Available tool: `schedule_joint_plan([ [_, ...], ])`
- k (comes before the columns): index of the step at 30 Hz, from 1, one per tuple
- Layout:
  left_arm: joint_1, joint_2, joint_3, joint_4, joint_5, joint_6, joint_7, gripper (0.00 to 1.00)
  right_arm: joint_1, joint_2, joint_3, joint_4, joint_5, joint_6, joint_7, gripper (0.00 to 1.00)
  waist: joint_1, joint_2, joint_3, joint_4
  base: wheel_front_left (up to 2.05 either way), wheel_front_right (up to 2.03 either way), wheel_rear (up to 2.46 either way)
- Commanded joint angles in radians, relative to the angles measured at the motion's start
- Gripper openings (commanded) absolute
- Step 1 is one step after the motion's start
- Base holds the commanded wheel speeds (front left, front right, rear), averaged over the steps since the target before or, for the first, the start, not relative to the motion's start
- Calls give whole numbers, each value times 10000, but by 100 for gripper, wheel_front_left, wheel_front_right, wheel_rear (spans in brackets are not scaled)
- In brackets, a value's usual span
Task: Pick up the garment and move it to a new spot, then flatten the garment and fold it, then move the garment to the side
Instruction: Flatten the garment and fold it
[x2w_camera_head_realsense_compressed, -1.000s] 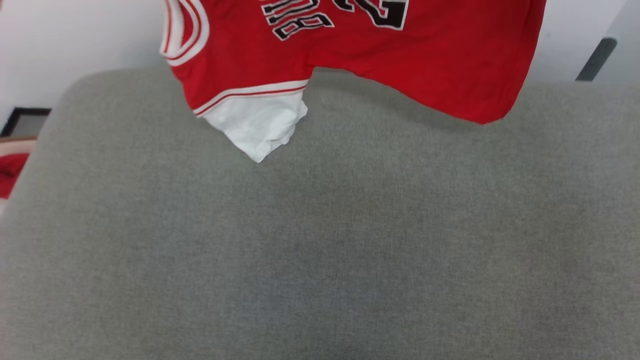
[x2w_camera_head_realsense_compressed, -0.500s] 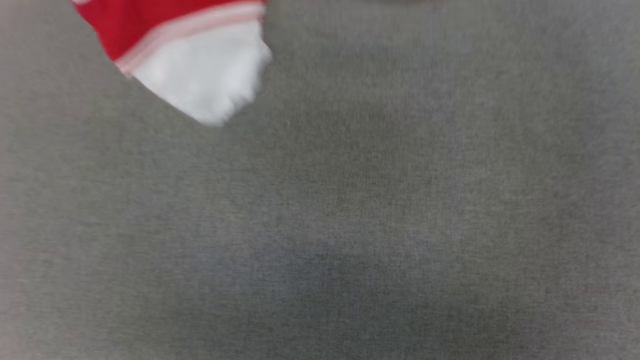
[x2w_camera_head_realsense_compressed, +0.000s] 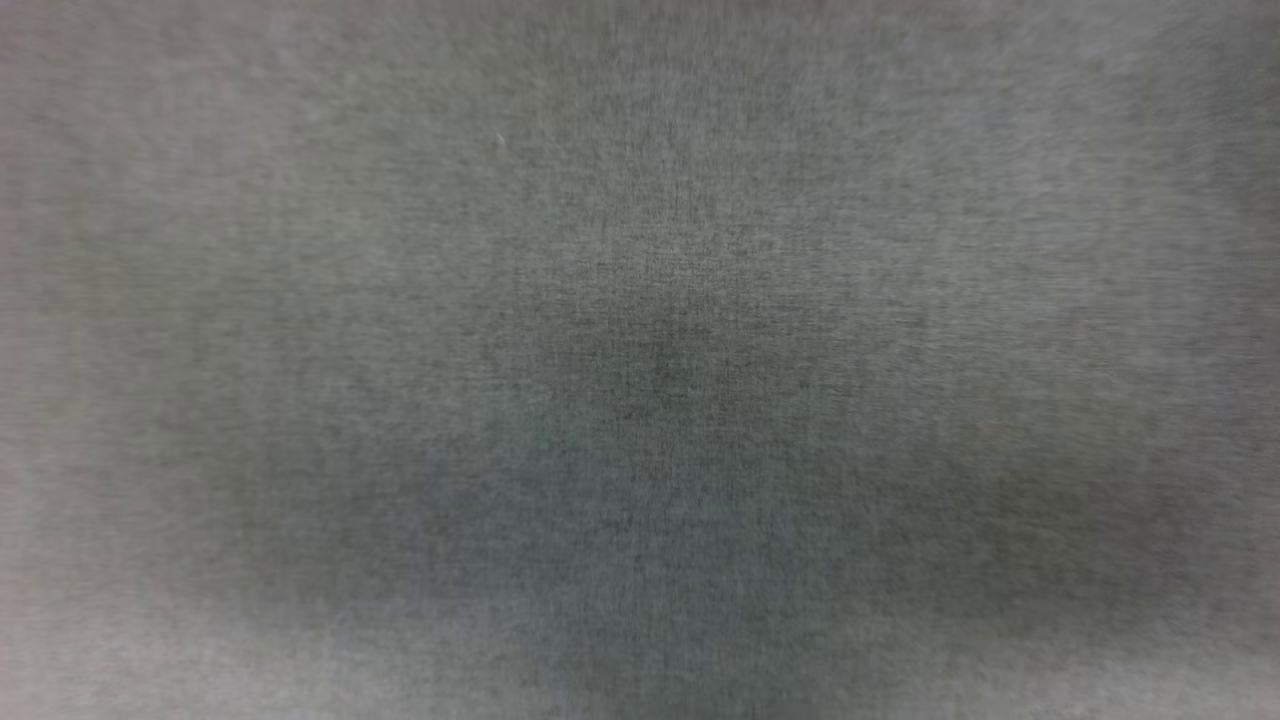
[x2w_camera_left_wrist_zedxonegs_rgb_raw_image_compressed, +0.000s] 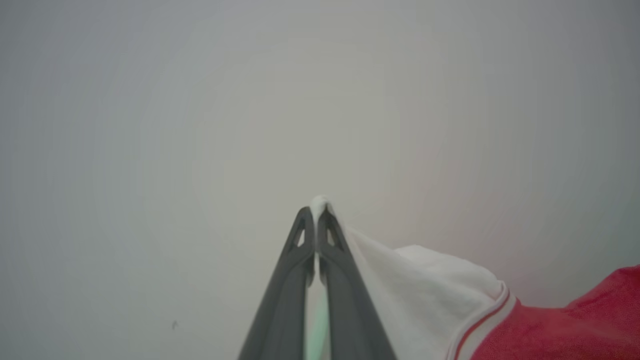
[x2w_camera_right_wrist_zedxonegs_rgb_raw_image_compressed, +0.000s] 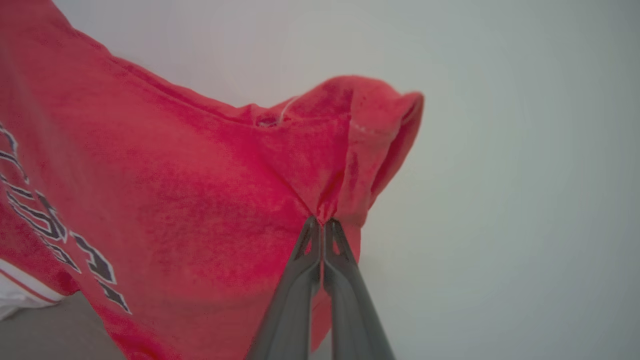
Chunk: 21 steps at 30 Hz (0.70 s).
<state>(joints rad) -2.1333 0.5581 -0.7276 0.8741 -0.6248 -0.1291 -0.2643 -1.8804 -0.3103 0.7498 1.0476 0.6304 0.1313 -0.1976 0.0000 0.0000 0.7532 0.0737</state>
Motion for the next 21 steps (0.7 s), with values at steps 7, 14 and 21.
schedule_joint_plan([
  [7,1643,-341,646,-368,152,-22,8,0,395,216,161,703,102,-9,-214,0,0,0,1406,385,0,0,0],
  [14,3187,-617,504,-306,-12,-12,6,0,1081,92,389,1033,501,-11,-67,0,0,0,477,713,0,0,0],
  [21,4582,-568,-489,-427,-821,-11,20,0,2246,-230,805,718,1180,-11,159,0,0,0,-936,1003,0,0,0],
])
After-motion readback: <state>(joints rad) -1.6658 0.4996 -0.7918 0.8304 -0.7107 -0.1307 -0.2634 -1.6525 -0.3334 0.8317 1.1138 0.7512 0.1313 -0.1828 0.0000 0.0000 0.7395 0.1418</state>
